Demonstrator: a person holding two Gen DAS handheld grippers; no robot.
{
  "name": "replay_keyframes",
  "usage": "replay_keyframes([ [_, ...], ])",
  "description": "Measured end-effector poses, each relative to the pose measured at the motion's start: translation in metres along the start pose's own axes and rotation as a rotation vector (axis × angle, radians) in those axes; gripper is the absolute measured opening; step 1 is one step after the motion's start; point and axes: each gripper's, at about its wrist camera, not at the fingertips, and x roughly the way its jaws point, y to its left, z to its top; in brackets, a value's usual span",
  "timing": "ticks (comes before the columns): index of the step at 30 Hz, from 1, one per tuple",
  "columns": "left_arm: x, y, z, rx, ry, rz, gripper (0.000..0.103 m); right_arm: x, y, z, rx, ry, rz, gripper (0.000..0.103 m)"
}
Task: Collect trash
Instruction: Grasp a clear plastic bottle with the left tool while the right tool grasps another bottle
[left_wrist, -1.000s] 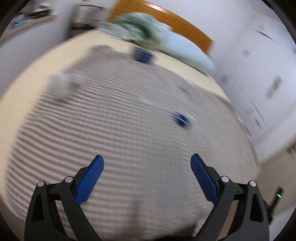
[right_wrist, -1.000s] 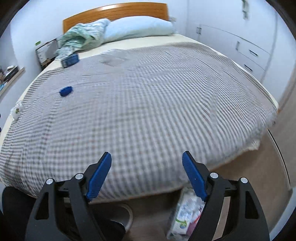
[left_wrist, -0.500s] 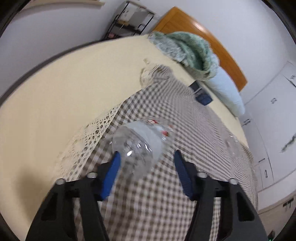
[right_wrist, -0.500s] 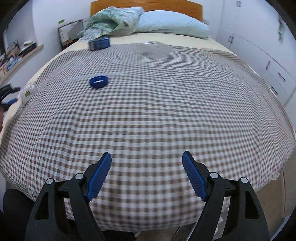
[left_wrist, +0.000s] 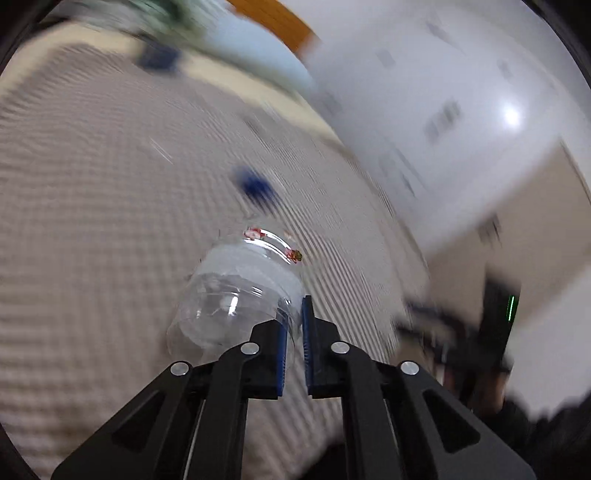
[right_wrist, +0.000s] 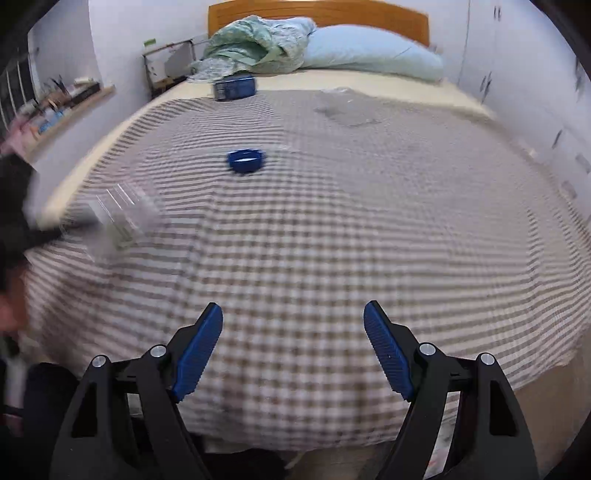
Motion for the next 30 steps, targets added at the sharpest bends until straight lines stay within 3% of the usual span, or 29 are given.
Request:
replay_keyframes([
  [2, 0.026, -0.008, -0.02, 0.017, 0.068, 0.012, 0.024, -0.002, 0.003, -0.004, 0.004, 0.009, 0.066, 0.075],
  [4, 0.028, -0.008, -0.029, -0.018, 0.084, 0.01, 0.035, -0.005, 0.017, -0.009, -0.082, 0.013, 0.096, 0.075],
  [6, 0.021, -0.004, -0.031, -0.062, 0.092, -0.02, 0.05, -0.002, 0.038, -0.013, -0.25, 0.041, 0.111, 0.075],
  [8, 0.007, -0.003, -0.032, -0.054, 0.055, -0.019, 0.05, 0.004, 0.051, -0.01, -0.334, 0.072, 0.141, 0.075],
  [11, -0.004, -0.003, -0.037, -0.059, 0.036, -0.014, 0.05, 0.015, 0.061, 0.012, -0.345, 0.081, 0.245, 0.075],
  [16, -0.011, 0.001, -0.04, -0.176, -0.027, -0.04, 0.047, 0.047, 0.054, 0.067, -0.174, 0.07, 0.438, 0.075],
  [18, -0.013, 0.004, -0.038, -0.216, -0.071, -0.04, 0.037, 0.071, 0.052, 0.087, -0.078, 0.103, 0.483, 0.075],
  [20, -0.023, 0.018, -0.027, -0.253, -0.106, -0.029, 0.029, 0.08, 0.057, 0.099, -0.074, 0.109, 0.498, 0.075],
  [23, -0.034, 0.03, -0.022, -0.331, -0.163, -0.084, 0.024, 0.084, 0.066, 0.105, -0.091, 0.113, 0.518, 0.075],
  [26, -0.039, 0.032, -0.023, -0.339, -0.188, -0.13, 0.005, 0.095, 0.071, 0.103, -0.048, 0.137, 0.558, 0.075],
  [30, -0.043, 0.032, -0.034, -0.37, -0.177, -0.103, 0.003, 0.1, 0.062, 0.088, 0.063, 0.144, 0.634, 0.069],
])
